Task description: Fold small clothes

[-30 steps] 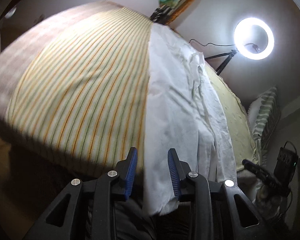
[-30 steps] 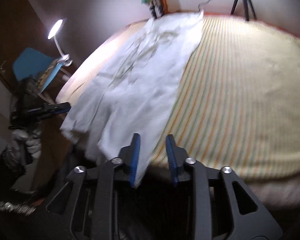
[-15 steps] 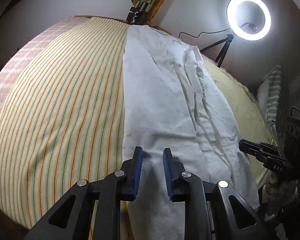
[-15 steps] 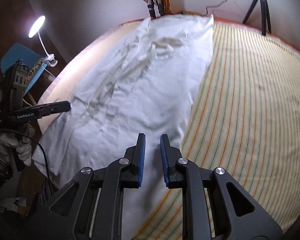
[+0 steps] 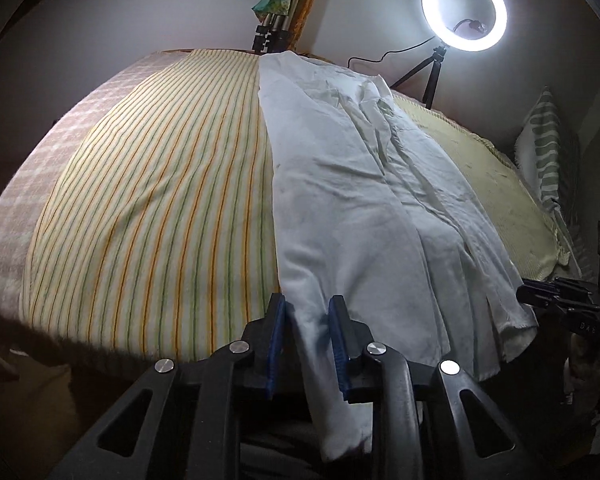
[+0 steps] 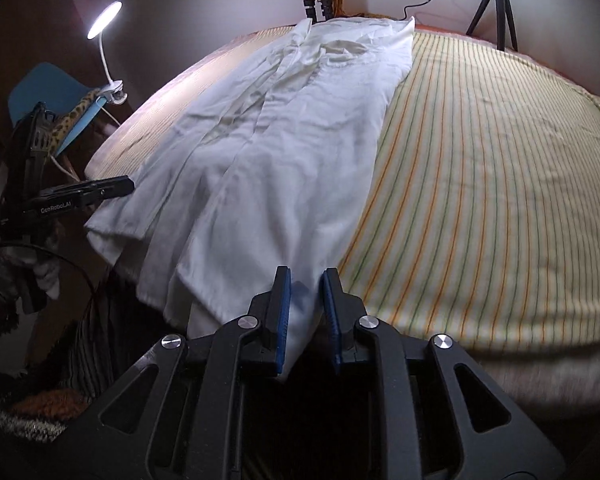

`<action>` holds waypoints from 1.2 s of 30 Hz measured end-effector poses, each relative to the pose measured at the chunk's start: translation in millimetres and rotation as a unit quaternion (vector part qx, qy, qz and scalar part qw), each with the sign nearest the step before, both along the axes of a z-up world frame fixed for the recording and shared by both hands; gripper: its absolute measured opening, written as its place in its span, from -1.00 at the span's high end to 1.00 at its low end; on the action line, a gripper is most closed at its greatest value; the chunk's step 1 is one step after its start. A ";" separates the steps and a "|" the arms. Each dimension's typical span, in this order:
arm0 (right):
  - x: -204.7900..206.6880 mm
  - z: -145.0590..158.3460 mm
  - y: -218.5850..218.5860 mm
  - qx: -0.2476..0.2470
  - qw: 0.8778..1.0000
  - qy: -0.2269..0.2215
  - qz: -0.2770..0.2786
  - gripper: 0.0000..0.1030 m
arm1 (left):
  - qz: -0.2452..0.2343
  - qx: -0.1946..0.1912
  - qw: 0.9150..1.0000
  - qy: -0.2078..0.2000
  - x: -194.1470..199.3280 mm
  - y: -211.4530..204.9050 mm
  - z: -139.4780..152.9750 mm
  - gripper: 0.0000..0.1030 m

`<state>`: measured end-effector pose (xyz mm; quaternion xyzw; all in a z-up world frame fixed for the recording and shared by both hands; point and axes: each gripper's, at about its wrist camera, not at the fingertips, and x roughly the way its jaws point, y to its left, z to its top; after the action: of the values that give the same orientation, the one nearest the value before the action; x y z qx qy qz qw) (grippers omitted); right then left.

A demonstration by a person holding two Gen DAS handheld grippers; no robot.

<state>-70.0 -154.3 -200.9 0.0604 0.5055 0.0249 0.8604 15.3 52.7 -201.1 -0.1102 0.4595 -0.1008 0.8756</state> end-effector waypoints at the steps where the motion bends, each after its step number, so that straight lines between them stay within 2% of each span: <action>1: -5.6 0.4 2.0 -0.003 1.000 0.003 0.004 0.62 | 0.001 0.001 1.000 -0.001 -4.0 0.7 0.9 0.56; 4: -17.9 0.4 5.6 0.006 0.999 0.027 0.020 0.62 | -0.004 0.003 1.000 0.005 -17.7 0.2 2.2 0.52; 6: -25.1 1.2 1.3 0.033 0.998 0.043 0.022 0.60 | -0.010 0.001 1.000 0.018 -24.7 1.0 0.4 0.47; 7: -28.5 1.5 -5.4 0.061 0.997 0.052 0.016 0.52 | -0.009 -0.007 1.000 0.026 -27.7 4.0 -0.7 0.44; 9: -32.9 2.2 -18.6 0.110 0.992 0.055 -0.001 0.47 | 0.006 -0.042 0.998 0.041 -32.4 14.8 -1.8 0.29; 11: -34.5 -0.7 -34.9 0.170 0.983 0.058 -0.021 0.29 | 0.026 -0.090 0.994 0.059 -31.3 28.1 -5.4 0.19; 14: -29.1 -14.4 -52.8 0.255 0.964 0.069 -0.042 0.23 | 0.046 -0.159 0.982 0.094 -25.2 41.2 -16.8 0.17; 17: -20.0 -26.4 -61.3 0.301 0.949 0.076 -0.054 0.23 | 0.051 -0.210 0.969 0.122 -21.1 43.8 -27.6 0.17; 21: -8.0 -39.6 -64.5 0.349 0.931 0.093 -0.060 0.24 | 0.034 -0.224 0.964 0.139 -17.5 35.3 -30.7 0.40; 24: -0.4 -43.4 -58.6 0.360 0.926 0.104 -0.050 0.31 | 0.028 -0.236 0.960 0.150 -13.3 31.4 -31.7 0.64; 26: 1.3 -42.2 -52.0 0.366 0.924 0.104 -0.042 0.63 | 0.024 -0.238 0.959 0.152 -11.3 29.0 -31.4 0.76; 27: 1.8 -40.4 -49.1 0.372 0.922 0.102 -0.040 0.69 | 0.021 -0.239 0.959 0.153 -10.7 27.9 -30.1 0.83; 29: 1.8 -37.2 -47.4 0.386 0.917 0.092 -0.041 0.76 | 0.016 -0.242 0.958 0.155 -8.9 25.8 -25.8 0.85; 36: 6.8 -21.8 -54.2 0.449 0.890 0.062 -0.051 0.79 | -0.002 -0.272 0.949 0.159 -1.3 24.1 -1.8 0.90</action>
<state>-63.2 -208.5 -222.6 0.4679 0.4887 0.2013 0.7083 14.0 76.8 -202.9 -0.3575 0.5486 -0.2050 0.7275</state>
